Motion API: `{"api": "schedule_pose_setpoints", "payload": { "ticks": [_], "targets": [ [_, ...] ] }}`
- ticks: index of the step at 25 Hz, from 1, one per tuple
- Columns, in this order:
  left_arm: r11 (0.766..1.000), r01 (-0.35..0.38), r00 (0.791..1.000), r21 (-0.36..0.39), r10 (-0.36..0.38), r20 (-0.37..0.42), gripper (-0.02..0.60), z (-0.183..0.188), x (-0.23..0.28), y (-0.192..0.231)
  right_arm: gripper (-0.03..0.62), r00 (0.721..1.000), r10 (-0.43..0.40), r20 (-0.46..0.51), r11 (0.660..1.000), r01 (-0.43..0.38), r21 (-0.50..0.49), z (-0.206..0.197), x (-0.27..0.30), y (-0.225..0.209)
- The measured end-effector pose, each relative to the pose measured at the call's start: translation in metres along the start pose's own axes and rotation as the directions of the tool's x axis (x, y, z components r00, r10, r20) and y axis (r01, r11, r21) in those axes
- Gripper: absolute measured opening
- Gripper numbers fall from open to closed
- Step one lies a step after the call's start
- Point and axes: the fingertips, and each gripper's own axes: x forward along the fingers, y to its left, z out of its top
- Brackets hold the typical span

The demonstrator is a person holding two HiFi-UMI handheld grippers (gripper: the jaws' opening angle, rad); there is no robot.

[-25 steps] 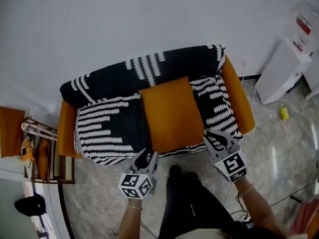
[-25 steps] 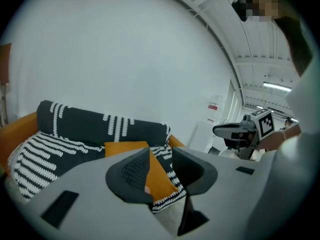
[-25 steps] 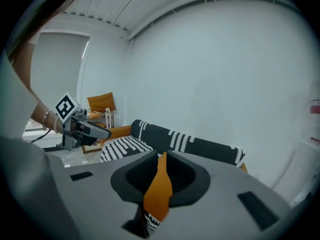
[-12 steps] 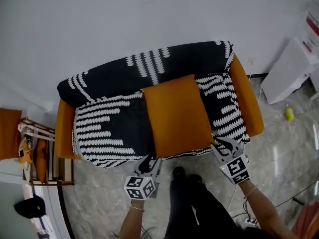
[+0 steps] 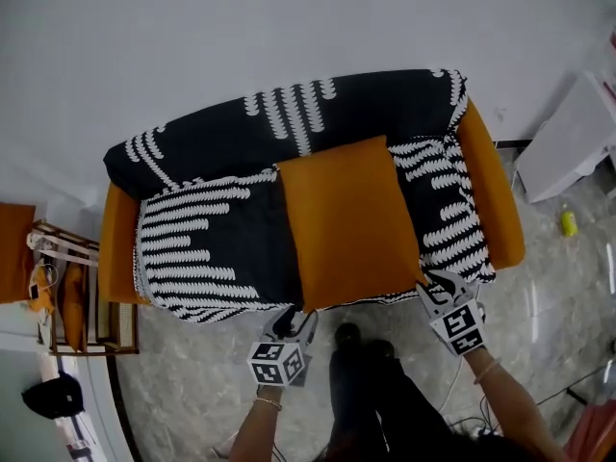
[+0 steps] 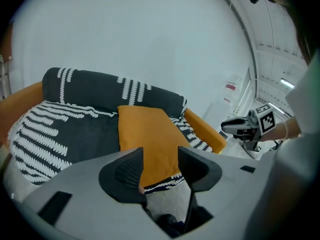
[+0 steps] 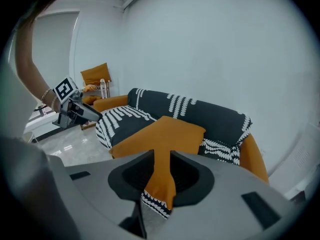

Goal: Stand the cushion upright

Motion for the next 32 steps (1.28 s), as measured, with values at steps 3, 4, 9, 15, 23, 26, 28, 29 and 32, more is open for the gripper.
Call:
{"api": "schedule_pose_setpoints", "payload": {
  "ticks": [3, 4, 9, 15, 23, 26, 28, 29, 32],
  "targets": [
    [1.0, -0.01, 1.0, -0.012, 0.009, -0.021, 0.233, -0.011, 0.014, 0.011, 0.112, 0.999, 0.006, -0.031, 1.0, -0.006, 0.003, -0.017, 0.016, -0.003],
    [1.0, -0.013, 1.0, -0.018, 0.013, -0.027, 0.236, -0.015, 0.018, 0.014, 0.114, 0.999, 0.008, -0.041, 1.0, -0.008, 0.004, -0.022, 0.02, -0.003],
    [0.999, -0.025, 0.998, -0.034, 0.023, -0.055, 0.251, -0.037, 0.039, 0.029, 0.121, 0.996, 0.016, -0.083, 1.0, -0.015, 0.016, -0.049, 0.041, -0.006],
    [0.998, -0.032, 0.994, -0.045, 0.027, -0.104, 0.255, -0.064, 0.063, 0.043, 0.126, 0.99, 0.028, -0.135, 0.999, -0.025, 0.028, -0.083, 0.066, -0.009],
    [0.995, -0.068, 0.985, -0.074, 0.055, -0.166, 0.258, -0.1, 0.094, 0.074, 0.138, 0.978, 0.041, -0.203, 0.997, -0.028, 0.066, -0.129, 0.1, -0.014],
    [0.994, -0.074, 0.983, -0.083, 0.058, -0.176, 0.256, -0.111, 0.105, 0.086, 0.144, 0.973, 0.041, -0.228, 0.997, -0.024, 0.079, -0.143, 0.11, -0.016],
    [0.994, -0.075, 0.979, -0.074, 0.059, -0.194, 0.256, -0.118, 0.113, 0.088, 0.147, 0.97, 0.042, -0.241, 0.996, -0.021, 0.087, -0.153, 0.115, -0.02],
    [0.995, -0.074, 0.977, -0.072, 0.058, -0.206, 0.256, -0.121, 0.116, 0.088, 0.149, 0.968, 0.041, -0.248, 0.996, -0.018, 0.091, -0.157, 0.117, -0.022],
    [0.995, -0.073, 0.971, -0.071, 0.054, -0.234, 0.256, -0.127, 0.125, 0.087, 0.154, 0.963, 0.038, -0.266, 0.994, -0.009, 0.109, -0.169, 0.124, -0.027]
  ]
}}
